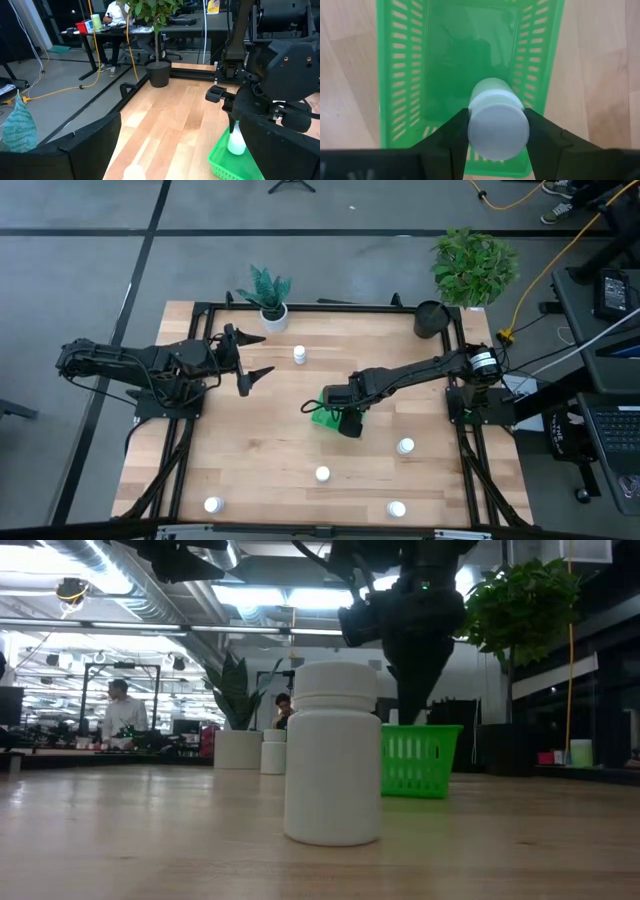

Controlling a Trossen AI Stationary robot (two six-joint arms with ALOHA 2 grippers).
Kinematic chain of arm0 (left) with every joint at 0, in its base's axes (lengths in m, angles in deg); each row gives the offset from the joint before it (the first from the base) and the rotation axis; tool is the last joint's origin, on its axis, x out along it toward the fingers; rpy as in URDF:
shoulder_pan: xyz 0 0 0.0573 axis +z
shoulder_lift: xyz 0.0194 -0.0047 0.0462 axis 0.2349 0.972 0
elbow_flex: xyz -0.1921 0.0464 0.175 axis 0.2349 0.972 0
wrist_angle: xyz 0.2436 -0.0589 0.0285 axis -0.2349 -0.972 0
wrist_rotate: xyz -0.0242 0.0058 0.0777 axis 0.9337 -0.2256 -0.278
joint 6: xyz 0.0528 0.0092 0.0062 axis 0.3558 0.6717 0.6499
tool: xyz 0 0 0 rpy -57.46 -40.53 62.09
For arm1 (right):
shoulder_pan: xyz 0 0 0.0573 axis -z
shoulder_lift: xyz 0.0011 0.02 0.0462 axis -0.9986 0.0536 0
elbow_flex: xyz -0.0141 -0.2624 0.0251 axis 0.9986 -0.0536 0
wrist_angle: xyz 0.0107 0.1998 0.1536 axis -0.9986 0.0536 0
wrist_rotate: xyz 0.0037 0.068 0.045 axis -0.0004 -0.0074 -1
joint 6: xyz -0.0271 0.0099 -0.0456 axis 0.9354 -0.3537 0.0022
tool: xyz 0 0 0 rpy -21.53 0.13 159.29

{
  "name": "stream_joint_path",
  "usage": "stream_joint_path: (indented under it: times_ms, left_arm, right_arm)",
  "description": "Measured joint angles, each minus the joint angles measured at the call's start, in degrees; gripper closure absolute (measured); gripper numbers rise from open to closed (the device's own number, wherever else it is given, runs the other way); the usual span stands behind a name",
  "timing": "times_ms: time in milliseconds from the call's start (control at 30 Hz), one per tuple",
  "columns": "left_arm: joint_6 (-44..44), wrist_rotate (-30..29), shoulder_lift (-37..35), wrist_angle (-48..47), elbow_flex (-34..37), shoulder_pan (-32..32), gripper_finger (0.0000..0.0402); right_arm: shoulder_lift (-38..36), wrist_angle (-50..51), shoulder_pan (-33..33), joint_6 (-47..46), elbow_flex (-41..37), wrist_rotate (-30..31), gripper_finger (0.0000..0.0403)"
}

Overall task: Pick and place pill bottles into a basket
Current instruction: Put the white pill bottle into the green bin

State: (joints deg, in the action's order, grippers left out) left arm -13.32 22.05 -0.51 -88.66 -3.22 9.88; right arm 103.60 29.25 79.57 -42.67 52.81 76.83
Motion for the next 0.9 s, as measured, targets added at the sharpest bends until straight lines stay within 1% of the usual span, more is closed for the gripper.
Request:
stream_joint_path:
  times_ms: [500, 600, 800, 900]
  left_arm:
    - [0.02, -0.01, 0.0, 0.0, 0.0, 0.0, 0.0002]
    - [0.02, 0.01, 0.02, 0.0, 0.0, 0.0, 0.0002]
    - [0.02, -0.01, 0.0, 0.0, 0.0, 0.0, 0.0001]
    - [0.02, -0.01, 0.0, 0.0, 0.0, 0.0, 0.0001]
  right_arm:
    - [-0.04, 1.82, 0.0, -2.1, 0.0, 0.0, 0.0246]
    - [-0.04, 2.19, 0.0, -3.53, 0.0, 0.02, 0.0234]
    - [-0.07, 2.83, -0.4, -4.84, 0.0, 0.01, 0.0194]
    - [-0.07, 3.84, -0.76, -6.08, 0.0, 0.0, 0.0183]
